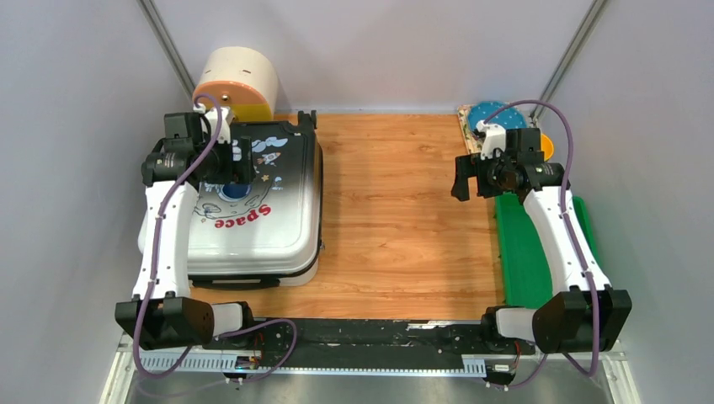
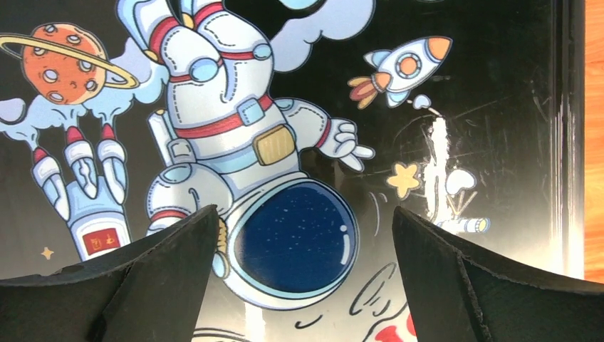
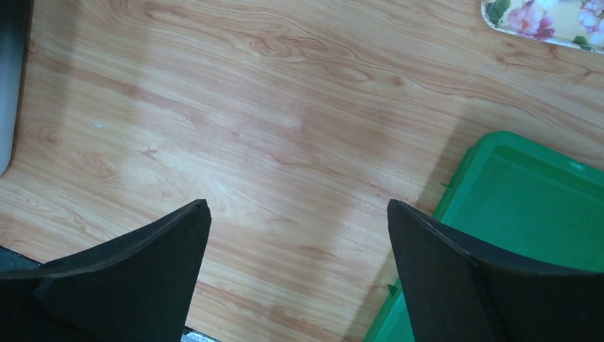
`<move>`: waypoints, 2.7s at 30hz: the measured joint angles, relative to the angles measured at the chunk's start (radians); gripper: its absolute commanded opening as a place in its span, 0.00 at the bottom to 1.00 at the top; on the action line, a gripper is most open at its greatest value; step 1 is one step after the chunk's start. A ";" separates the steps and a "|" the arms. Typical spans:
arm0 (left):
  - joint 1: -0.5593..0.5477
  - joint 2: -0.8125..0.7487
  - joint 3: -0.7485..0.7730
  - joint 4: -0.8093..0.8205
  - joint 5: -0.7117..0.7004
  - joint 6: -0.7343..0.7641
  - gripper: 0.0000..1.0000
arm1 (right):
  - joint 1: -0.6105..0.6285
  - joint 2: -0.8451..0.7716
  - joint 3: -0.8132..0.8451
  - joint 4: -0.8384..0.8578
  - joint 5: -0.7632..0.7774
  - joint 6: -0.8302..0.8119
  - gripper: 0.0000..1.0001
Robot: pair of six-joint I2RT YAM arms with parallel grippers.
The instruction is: Open, take out, and arrange the luggage
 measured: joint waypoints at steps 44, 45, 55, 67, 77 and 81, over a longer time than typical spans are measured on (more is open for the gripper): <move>0.673 0.323 0.092 -0.020 0.578 0.390 0.93 | 0.000 0.091 0.052 -0.024 -0.077 -0.018 0.99; 0.665 0.305 0.067 0.002 0.578 0.377 0.92 | 0.000 0.091 0.051 -0.024 -0.078 -0.018 0.99; 0.390 0.101 -0.196 0.249 0.556 0.128 0.88 | 0.000 0.080 -0.053 -0.021 -0.141 -0.018 0.97; 0.069 0.053 -0.359 0.498 0.590 -0.167 0.82 | 0.000 0.058 -0.187 -0.014 -0.286 -0.016 0.96; 0.008 0.137 -0.357 0.607 0.629 -0.333 0.56 | -0.006 0.031 -0.220 0.062 -0.365 0.027 0.91; -0.006 0.209 -0.308 0.636 0.635 -0.370 0.45 | -0.008 0.101 -0.190 0.105 -0.375 0.057 0.86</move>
